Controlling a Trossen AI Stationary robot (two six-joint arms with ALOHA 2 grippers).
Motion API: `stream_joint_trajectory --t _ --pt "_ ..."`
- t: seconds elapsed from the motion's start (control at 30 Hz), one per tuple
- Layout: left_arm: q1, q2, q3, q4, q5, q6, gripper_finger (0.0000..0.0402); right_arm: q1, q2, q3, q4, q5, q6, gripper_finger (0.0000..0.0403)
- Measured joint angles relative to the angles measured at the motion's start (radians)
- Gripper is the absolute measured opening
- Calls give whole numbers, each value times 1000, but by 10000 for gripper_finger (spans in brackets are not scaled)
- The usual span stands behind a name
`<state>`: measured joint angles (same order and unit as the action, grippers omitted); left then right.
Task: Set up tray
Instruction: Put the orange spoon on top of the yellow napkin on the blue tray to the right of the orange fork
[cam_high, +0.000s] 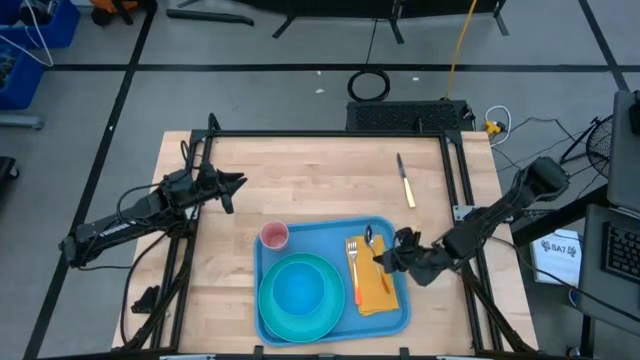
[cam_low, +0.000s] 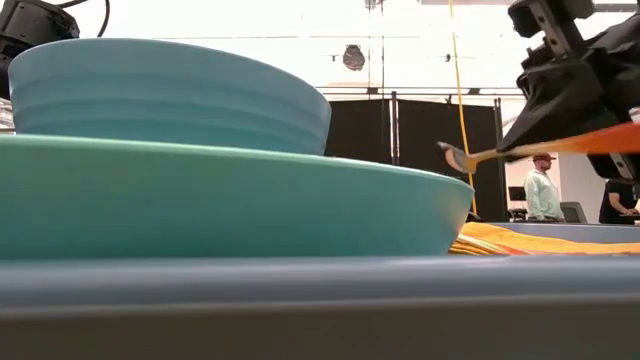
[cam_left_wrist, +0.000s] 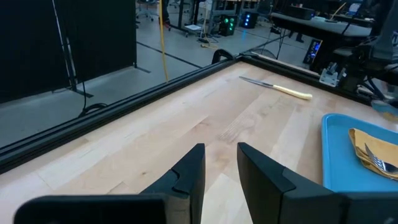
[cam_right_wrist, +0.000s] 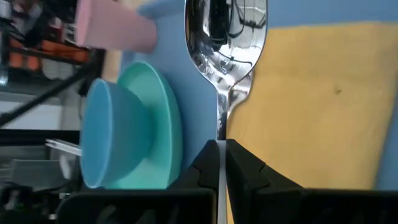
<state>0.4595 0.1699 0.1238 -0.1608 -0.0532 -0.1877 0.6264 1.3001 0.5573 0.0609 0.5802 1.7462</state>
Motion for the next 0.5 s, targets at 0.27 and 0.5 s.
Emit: stream_joint_trajectory --t 0.27,0.5 --pt "0 0 0 0 0 0 97 -11 151 115 -110 -81 25 0" --pt "-1 0 0 0 0 0 97 51 236 155 -136 168 159 0"
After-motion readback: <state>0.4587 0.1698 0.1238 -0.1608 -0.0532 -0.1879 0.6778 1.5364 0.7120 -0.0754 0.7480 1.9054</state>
